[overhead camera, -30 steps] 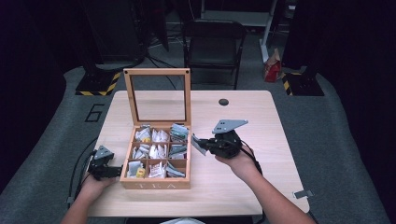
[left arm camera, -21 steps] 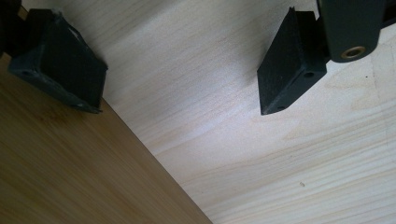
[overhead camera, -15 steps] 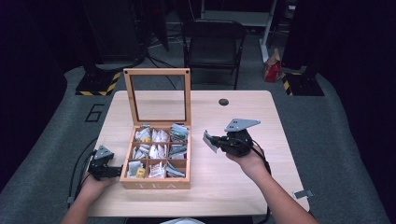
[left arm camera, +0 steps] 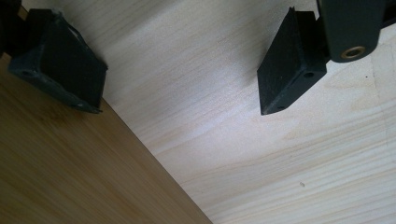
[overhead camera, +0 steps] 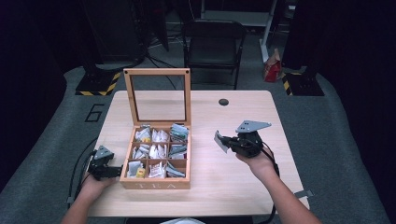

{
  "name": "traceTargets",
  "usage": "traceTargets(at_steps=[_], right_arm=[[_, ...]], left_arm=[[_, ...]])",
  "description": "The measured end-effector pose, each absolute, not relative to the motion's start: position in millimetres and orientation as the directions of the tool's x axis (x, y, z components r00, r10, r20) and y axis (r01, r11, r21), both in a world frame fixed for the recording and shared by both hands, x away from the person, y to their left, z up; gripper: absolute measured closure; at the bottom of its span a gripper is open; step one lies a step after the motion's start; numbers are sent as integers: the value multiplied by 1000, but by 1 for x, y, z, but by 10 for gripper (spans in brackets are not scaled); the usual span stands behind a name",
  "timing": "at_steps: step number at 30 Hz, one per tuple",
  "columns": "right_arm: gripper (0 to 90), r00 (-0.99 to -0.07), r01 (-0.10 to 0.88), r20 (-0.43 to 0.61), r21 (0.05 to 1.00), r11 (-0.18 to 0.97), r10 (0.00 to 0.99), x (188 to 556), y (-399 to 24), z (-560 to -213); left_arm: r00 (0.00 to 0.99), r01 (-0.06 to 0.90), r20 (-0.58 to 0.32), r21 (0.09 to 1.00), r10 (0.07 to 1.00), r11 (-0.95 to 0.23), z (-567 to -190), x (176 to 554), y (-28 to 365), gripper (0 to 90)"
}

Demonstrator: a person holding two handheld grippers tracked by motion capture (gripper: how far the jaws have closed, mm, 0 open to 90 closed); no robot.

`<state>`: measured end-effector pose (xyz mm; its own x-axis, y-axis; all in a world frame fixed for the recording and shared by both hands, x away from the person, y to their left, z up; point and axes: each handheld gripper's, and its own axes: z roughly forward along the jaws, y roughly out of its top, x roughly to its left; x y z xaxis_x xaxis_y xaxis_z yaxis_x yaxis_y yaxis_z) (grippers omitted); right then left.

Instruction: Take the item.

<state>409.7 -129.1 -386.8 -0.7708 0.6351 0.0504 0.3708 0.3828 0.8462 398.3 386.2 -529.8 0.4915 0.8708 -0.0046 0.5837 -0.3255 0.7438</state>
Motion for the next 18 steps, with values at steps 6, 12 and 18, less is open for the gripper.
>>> traceTargets(at_steps=[6,12,18], right_arm=[[897,-755,383,51,843,377,654,410,-136,-394],[897,-750,385,38,837,389,661,411,-138,-401],[896,-739,392,31,832,393,673,412,-140,-407]], left_arm=[[492,584,-4,744,871,-326,-530,398,386,152],[491,584,-5,744,871,-325,-530,398,386,152],[491,584,-5,744,871,-325,-530,398,386,152]])
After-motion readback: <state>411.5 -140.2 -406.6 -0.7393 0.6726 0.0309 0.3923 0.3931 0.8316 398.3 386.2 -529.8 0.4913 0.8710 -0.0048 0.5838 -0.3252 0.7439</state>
